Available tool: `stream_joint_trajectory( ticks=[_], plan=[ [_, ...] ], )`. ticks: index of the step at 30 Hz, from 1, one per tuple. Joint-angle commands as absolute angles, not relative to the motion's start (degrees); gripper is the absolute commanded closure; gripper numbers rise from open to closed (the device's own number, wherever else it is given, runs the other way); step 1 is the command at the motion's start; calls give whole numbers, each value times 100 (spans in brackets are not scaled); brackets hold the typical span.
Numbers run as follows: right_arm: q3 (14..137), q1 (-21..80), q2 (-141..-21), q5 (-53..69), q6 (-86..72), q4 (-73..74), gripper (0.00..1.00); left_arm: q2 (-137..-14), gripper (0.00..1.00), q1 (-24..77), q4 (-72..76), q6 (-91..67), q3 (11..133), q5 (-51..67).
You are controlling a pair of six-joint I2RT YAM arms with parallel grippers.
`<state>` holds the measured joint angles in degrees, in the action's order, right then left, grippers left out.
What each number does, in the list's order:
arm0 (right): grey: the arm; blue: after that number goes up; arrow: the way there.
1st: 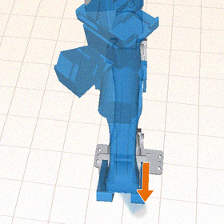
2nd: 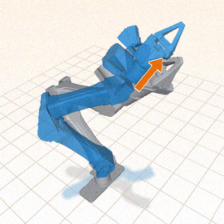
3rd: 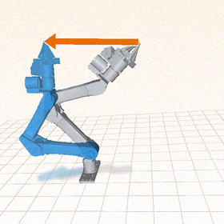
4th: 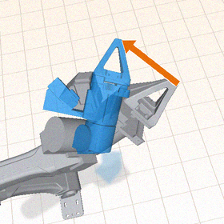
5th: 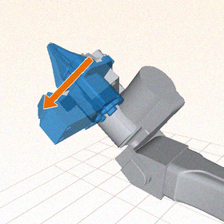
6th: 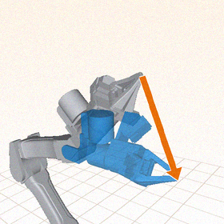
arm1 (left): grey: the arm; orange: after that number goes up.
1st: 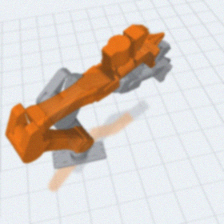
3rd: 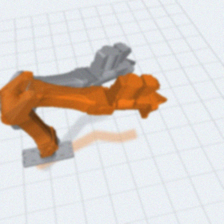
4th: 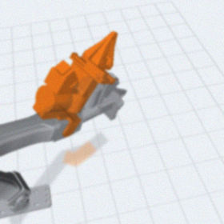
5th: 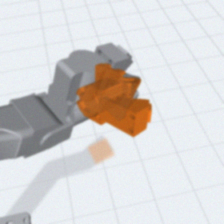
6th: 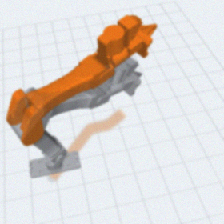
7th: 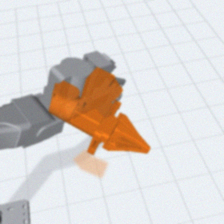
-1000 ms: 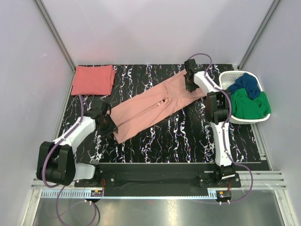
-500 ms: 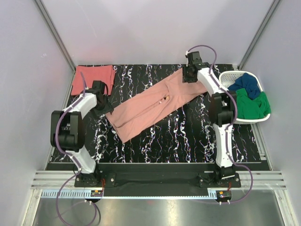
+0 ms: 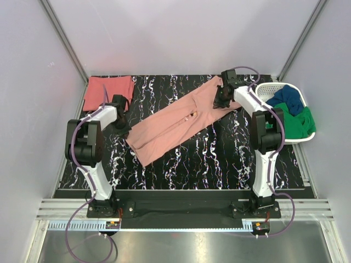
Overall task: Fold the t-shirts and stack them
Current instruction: Fold the tshirt
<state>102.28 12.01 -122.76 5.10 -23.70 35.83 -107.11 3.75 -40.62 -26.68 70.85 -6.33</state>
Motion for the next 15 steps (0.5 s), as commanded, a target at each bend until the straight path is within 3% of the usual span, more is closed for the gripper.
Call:
stream_joint_trajectory(
  ticks=[1,12,15],
  plan=[
    [10292,1099,-12462,378,-2400,3498,91,-10644,100,343,-4315,-2593,7119,-633],
    [10773,765,-13192,-246,-1337,3770,92,-9414,100,360,-4623,-2882,6021,156],
    [11466,747,-13630,-316,-976,4067,91,-9001,94,360,-4326,-3197,5539,904]
  ],
)
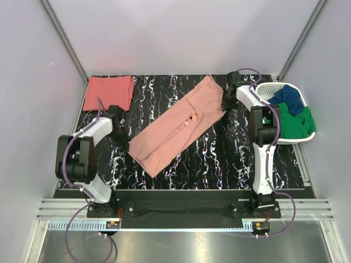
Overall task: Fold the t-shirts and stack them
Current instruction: Fold the tshirt
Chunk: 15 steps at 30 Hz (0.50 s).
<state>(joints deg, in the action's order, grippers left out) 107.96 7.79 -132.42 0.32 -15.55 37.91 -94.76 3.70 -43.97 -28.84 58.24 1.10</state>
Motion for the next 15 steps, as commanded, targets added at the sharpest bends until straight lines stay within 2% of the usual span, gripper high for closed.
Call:
stream_joint_trajectory(
  ticks=[1,4,7,11,14,15],
  plan=[
    [11679,756,-13884,-369,-941,4191,91,-8922,93,360,-4202,-3304,5372,1123],
    [12260,747,-14254,-466,-853,4359,89,-8579,94,500,-4052,-3734,4923,1231],
    [12840,738,-14510,-300,-695,4403,87,-8201,89,781,-3824,-4147,4527,1247],
    [13271,747,-14572,358,-572,4316,83,-7998,83,1465,-3455,-4805,4219,1853],
    [13228,747,-14458,710,-431,3921,79,-7674,76,1975,-3489,-5097,4201,1733],
    [13280,747,-14458,729,-387,3903,78,-7577,65,2073,-3681,-5124,4253,1610]
  ],
)
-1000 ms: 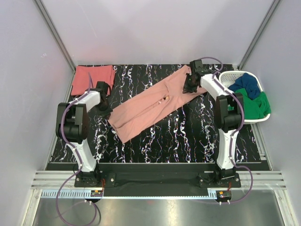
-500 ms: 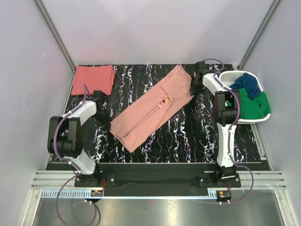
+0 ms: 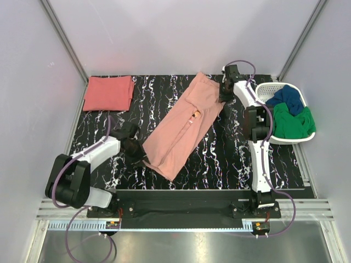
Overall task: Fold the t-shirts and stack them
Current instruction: Fold the tshirt
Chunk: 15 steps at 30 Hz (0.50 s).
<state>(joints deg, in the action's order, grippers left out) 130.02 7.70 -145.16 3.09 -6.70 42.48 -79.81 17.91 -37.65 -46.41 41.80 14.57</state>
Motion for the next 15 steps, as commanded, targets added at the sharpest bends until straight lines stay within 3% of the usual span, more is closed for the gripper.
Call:
stream_joint_trajectory(
  ticks=[1,5,10,15],
  plan=[
    [13350,747,-14458,651,-378,3955,76,-7402,61,2144,-3822,-5124,4289,1469],
    [13510,747,-14204,711,-755,4464,69,-7233,46,2145,-4489,-4792,4709,313],
    [11842,756,-12772,992,-1991,3877,62,-7978,40,1846,-4605,-3957,5896,-763],
    [9908,747,-11894,1721,-2995,2754,82,-9374,41,1477,-4737,-3077,7030,-1046]
  ],
)
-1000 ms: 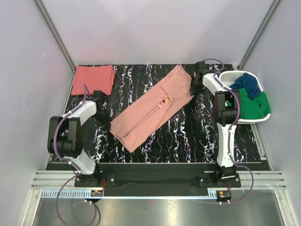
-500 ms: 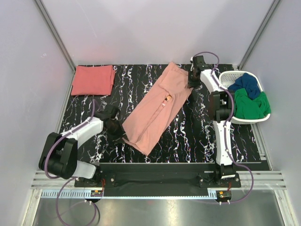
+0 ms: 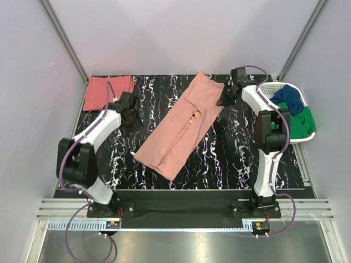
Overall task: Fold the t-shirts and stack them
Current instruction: Fold the tshirt
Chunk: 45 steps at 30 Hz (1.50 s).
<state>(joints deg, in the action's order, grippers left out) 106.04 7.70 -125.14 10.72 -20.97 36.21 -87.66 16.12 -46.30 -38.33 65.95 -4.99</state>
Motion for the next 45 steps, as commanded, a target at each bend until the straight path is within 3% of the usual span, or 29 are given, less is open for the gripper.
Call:
stream_joint_trajectory(
  ticks=[1,6,13,15,19,21,32,42,43,44,45],
  plan=[
    [9670,747,-11839,1905,-3215,2507,85,-9561,41,1450,-4824,-2972,7144,-933],
    [9308,747,-12058,2557,-3524,1907,96,-10072,41,1363,-4729,-2549,6945,-563],
    [9712,747,-12594,2716,-3130,2118,97,-10099,46,1239,-4500,-2391,6513,-220],
    [9800,747,-12726,2620,-2980,2302,96,-10143,55,1239,-4491,-2373,6443,-132],
    [9923,721,-12893,2383,-2479,2645,96,-10003,90,1239,-4430,-2460,6127,245],
    [10010,721,-12972,2251,-2225,2865,96,-9723,100,1239,-4351,-2548,5837,412],
    [10590,650,-13140,1679,-1328,3638,90,-8306,100,1696,-3789,-3506,4378,1573],
    [10723,624,-12806,1520,-1071,3990,82,-7366,100,1916,-4517,-3903,4437,353],
    [10714,624,-12753,1599,-1177,3973,82,-7391,90,1916,-4605,-3807,4604,99],
    [10688,624,-12683,1661,-1308,3860,82,-7444,71,1916,-4727,-3753,4919,10],
    [10661,615,-12648,1731,-1692,3763,82,-7610,61,1907,-4763,-3683,5131,-252]
  ],
)
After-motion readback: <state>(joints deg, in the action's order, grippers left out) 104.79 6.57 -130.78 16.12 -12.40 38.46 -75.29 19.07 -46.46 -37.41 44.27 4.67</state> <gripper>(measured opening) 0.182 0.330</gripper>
